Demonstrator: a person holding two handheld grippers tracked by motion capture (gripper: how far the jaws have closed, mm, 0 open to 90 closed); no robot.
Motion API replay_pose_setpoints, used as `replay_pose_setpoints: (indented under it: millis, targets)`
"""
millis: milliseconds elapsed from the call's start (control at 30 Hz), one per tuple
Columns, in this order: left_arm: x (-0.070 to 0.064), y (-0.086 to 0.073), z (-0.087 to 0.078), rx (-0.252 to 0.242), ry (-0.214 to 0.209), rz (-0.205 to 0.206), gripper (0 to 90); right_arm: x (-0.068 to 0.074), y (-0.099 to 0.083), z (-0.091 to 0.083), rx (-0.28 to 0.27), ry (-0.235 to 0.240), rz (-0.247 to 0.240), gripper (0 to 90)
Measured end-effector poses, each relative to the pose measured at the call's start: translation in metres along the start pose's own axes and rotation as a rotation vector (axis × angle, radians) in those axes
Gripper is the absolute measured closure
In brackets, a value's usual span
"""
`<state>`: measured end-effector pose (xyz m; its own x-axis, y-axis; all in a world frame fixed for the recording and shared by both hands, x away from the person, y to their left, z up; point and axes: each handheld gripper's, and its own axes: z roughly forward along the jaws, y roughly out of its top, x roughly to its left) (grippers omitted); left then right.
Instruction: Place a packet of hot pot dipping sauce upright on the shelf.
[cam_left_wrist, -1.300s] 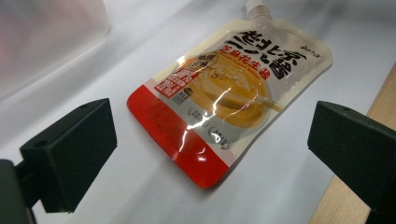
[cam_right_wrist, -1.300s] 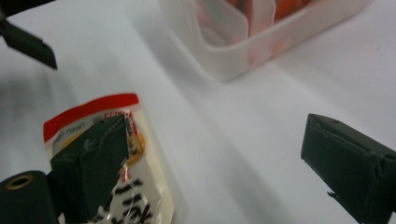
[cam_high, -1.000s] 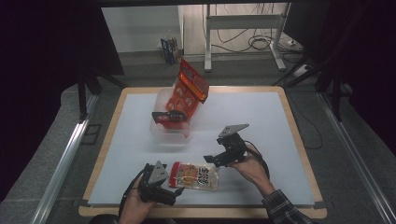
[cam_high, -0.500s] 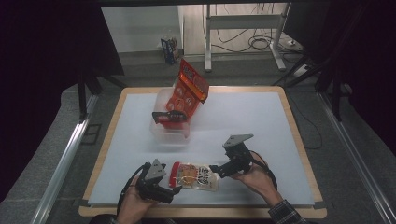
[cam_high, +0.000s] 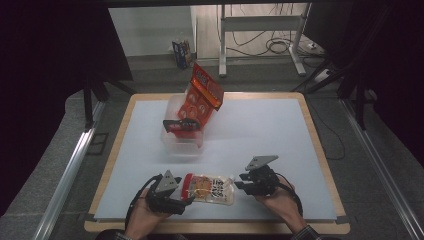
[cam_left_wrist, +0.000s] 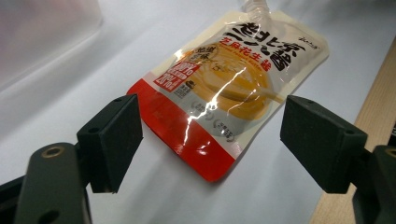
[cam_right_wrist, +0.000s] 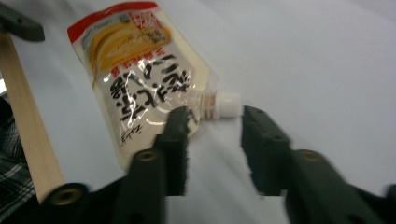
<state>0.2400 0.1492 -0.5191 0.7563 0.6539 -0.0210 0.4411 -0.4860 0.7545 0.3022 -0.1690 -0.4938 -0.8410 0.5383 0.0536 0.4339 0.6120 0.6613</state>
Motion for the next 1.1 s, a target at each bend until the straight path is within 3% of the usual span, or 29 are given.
replay_pose_setpoints:
  millis: [100,200,333,433,833,933,1100]
  targets:
    - [0.001,0.000,-0.001,0.000,-0.004,-0.007,22.5,0.003,-0.001,0.005,0.018,0.001,-0.020,78.9]
    - [0.003,0.000,-0.002,0.002,-0.011,-0.021,24.7,0.003,-0.001,0.013,0.040,-0.009,-0.024,80.4]
    - [0.006,0.000,-0.004,-0.005,-0.020,-0.037,28.7,0.002,0.002,0.022,0.041,0.018,-0.021,85.3]
    - [0.008,-0.001,-0.005,-0.012,-0.022,-0.045,31.9,0.003,0.005,0.033,0.065,0.000,-0.039,87.2]
    - [0.013,0.000,-0.004,-0.014,-0.047,-0.079,40.2,-0.016,0.029,0.059,-0.001,0.021,0.005,87.9]
    - [0.015,-0.001,-0.004,-0.018,-0.058,-0.095,43.9,-0.014,0.035,0.063,0.007,0.004,-0.013,86.8]
    - [0.014,-0.002,-0.002,0.001,-0.088,-0.077,58.9,-0.011,0.032,0.054,0.030,-0.010,-0.037,79.9]
